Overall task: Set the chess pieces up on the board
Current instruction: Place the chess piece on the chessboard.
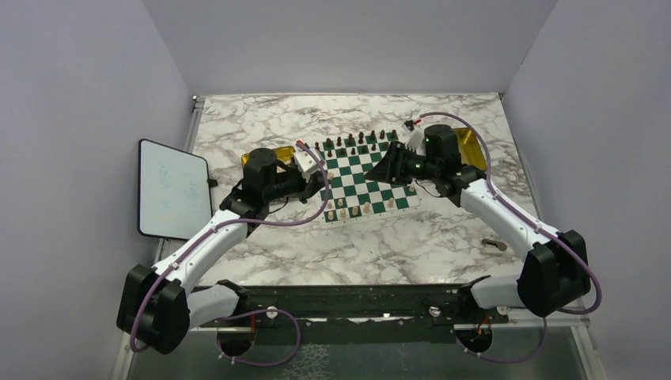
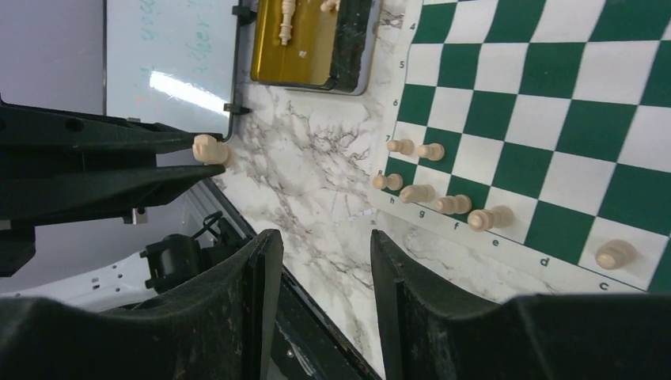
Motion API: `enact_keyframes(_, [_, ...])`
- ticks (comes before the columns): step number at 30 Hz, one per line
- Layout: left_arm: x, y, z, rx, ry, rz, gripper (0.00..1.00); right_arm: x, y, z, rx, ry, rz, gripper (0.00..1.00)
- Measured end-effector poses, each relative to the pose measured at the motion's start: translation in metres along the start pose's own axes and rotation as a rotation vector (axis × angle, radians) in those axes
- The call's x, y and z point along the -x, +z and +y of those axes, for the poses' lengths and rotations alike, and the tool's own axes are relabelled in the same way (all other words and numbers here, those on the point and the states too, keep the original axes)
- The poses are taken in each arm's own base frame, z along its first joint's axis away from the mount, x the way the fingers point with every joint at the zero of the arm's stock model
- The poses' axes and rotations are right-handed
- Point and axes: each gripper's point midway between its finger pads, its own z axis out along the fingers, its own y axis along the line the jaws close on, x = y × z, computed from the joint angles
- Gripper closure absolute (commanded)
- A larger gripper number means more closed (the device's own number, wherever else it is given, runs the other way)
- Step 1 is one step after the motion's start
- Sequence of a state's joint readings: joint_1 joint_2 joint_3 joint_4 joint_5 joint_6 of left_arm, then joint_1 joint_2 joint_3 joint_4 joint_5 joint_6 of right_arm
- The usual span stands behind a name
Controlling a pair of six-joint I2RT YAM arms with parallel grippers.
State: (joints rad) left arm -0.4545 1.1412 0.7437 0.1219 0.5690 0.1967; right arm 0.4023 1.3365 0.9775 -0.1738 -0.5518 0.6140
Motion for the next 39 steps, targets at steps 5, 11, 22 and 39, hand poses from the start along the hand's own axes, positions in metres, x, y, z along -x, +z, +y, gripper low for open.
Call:
enact_keyframes(5, [-0.002,-0.001,-0.009,-0.063,0.099,-0.004,0.94,-0.009,0.015,0.019,0.057,-0.006,0.032,0.51])
enact_keyframes(11, [-0.013,-0.001,-0.021,-0.126,0.149,0.017,0.96,-0.029,0.037,0.042,0.112,-0.001,0.1,0.51])
enact_keyframes(22, [-0.016,-0.001,-0.028,-0.165,0.197,0.025,0.96,-0.023,0.054,0.069,0.183,0.012,0.106,0.57])
enact_keyframes(39, [-0.019,-0.001,-0.03,-0.174,0.206,0.034,0.96,-0.043,0.065,0.071,0.172,0.014,0.177,0.88])
